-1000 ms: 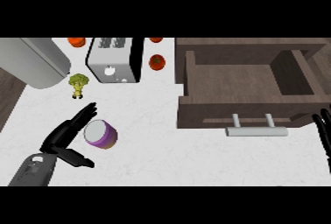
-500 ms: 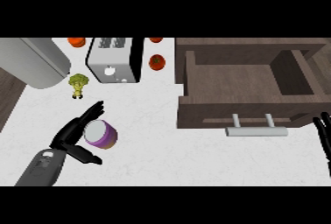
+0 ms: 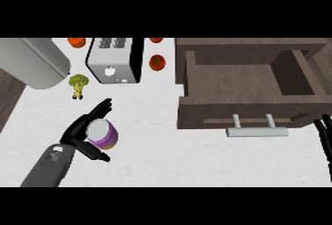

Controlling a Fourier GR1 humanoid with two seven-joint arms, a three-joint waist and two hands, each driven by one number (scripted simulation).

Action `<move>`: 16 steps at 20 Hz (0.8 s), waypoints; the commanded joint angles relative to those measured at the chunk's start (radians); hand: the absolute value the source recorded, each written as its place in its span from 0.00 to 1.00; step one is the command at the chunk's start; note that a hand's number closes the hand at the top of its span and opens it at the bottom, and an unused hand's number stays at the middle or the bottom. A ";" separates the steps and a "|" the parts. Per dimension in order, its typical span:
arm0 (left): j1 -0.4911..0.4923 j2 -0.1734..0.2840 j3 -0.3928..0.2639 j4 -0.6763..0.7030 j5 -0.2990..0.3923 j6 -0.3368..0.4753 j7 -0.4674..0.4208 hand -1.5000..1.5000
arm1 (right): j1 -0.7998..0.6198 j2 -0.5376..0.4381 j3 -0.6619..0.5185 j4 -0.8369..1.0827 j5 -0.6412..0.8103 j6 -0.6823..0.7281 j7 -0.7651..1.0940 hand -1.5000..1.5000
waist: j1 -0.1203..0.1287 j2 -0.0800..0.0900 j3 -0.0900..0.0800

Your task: Pick up the can, place it into the drawer and close the drawer

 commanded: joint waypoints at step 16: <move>-0.011 -0.077 -0.024 -0.097 0.066 -0.146 0.050 1.00 | 0.052 0.018 -0.007 -0.061 -0.021 0.008 0.019 0.00 | 0.009 -0.004 0.000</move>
